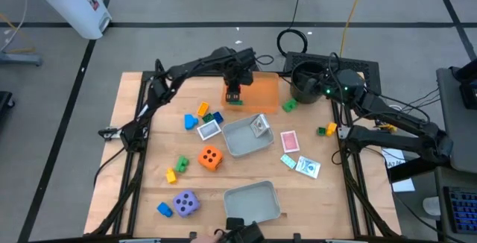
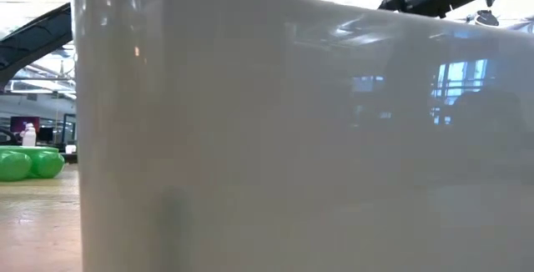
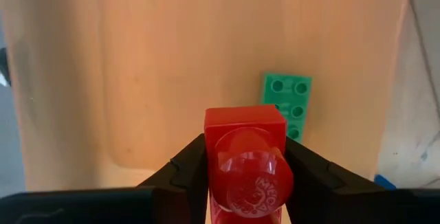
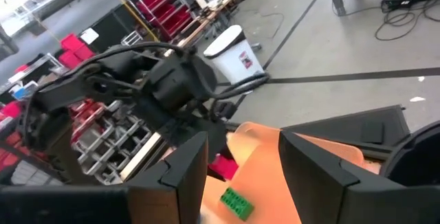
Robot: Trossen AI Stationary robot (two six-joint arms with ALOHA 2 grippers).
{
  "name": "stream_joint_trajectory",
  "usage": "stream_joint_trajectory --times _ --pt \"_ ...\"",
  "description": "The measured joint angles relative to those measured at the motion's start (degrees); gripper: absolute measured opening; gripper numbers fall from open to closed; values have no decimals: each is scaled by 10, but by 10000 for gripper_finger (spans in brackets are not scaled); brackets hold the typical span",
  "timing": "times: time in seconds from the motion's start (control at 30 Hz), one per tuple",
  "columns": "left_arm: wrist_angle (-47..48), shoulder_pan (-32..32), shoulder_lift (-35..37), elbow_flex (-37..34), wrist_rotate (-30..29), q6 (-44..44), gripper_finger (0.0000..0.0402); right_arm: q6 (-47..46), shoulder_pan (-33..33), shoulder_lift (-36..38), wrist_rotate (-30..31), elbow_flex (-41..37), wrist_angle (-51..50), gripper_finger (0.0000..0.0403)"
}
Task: Pick & Place Toys
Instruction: Put the red game piece into the orange bin, then adjust the bottom gray bin
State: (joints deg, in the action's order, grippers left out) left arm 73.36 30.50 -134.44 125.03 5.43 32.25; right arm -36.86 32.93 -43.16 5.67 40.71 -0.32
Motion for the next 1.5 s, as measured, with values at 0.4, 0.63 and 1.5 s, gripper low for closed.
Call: stream_joint_trajectory --times 0.4,0.63,1.5 --pt "-5 0 -23 0 0 9 144 -13 0 0 1 0 -17 171" --pt "-19 -1 -23 0 6 9 165 -12 0 0 1 0 -17 171" --pt "-8 -2 -19 34 -30 -87 214 3 0 0 2 0 -17 171"
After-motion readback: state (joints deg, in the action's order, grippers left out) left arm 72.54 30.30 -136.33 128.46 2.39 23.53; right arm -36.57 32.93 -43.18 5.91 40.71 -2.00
